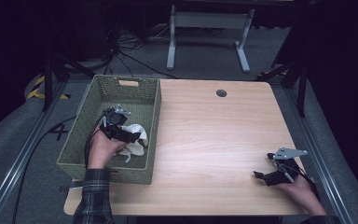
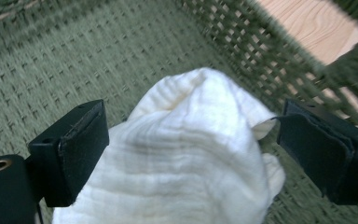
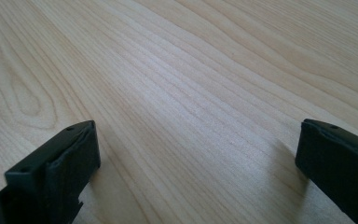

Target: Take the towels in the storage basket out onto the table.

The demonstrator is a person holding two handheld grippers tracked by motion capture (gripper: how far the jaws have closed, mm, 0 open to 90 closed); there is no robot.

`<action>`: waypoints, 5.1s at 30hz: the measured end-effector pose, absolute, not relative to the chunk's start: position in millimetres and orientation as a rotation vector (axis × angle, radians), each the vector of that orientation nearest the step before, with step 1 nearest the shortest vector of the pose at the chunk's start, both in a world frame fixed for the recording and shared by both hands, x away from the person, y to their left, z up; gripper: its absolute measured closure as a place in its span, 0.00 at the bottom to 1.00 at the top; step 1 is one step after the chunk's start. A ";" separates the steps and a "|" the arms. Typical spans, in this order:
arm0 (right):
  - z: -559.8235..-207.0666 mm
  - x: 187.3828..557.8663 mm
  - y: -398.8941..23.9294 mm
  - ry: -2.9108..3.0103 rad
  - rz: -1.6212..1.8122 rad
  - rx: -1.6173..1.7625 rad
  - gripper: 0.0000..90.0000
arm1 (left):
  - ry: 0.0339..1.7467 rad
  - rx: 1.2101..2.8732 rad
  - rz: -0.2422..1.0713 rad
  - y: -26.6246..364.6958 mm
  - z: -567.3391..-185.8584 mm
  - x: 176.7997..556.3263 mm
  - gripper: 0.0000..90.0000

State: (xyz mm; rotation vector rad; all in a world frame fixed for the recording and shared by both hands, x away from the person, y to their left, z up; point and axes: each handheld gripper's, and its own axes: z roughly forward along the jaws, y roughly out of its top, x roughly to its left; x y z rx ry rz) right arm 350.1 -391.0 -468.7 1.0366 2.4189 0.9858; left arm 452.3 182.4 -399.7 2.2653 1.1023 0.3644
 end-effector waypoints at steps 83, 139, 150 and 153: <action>-468.7 350.5 -390.9 2.427 0.989 1.028 0.00 | 1.008 1.872 0.192 208.0 -325.4 423.4 0.93; -468.7 350.5 -391.0 2.428 0.990 1.024 0.00 | 0.437 1.792 0.040 64.0 -207.8 423.9 0.94; -468.7 350.5 -391.0 2.428 0.989 1.023 0.00 | 0.414 1.851 -0.029 14.7 -254.2 418.9 0.94; -468.6 350.5 -391.0 2.428 0.989 1.024 0.00 | 0.404 1.875 -0.034 6.4 -262.0 419.4 0.94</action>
